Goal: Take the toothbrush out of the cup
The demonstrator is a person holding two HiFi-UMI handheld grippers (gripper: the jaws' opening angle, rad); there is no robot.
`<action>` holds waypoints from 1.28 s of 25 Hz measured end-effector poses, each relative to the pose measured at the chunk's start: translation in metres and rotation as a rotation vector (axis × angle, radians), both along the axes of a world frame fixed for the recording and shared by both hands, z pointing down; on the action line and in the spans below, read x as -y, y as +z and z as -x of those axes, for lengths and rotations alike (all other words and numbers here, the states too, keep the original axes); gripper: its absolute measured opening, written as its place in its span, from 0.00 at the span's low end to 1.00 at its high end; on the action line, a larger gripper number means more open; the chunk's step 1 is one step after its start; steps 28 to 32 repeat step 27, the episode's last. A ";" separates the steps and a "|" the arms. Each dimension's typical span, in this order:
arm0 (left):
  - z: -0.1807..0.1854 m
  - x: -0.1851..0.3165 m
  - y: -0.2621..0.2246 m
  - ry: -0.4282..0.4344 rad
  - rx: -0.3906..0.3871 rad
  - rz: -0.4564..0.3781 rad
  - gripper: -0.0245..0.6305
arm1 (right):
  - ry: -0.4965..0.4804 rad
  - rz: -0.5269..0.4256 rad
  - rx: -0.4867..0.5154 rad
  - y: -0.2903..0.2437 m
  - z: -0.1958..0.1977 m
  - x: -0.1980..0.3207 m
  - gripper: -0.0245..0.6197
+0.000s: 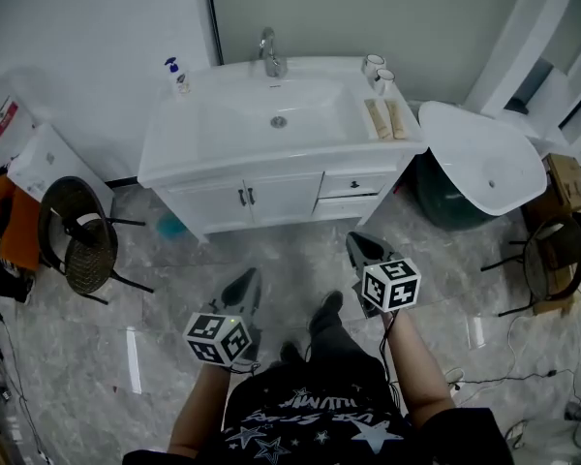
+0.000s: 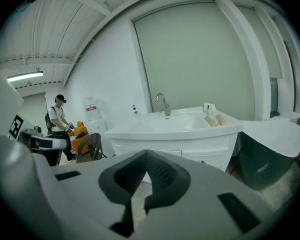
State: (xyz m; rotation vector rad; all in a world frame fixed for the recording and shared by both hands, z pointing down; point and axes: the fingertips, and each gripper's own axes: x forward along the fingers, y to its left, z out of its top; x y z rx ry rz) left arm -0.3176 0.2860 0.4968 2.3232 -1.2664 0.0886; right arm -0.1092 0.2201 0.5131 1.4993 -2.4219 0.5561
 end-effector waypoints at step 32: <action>-0.024 -0.020 0.011 0.006 -0.008 0.021 0.07 | -0.005 0.044 -0.056 0.010 -0.021 -0.048 0.06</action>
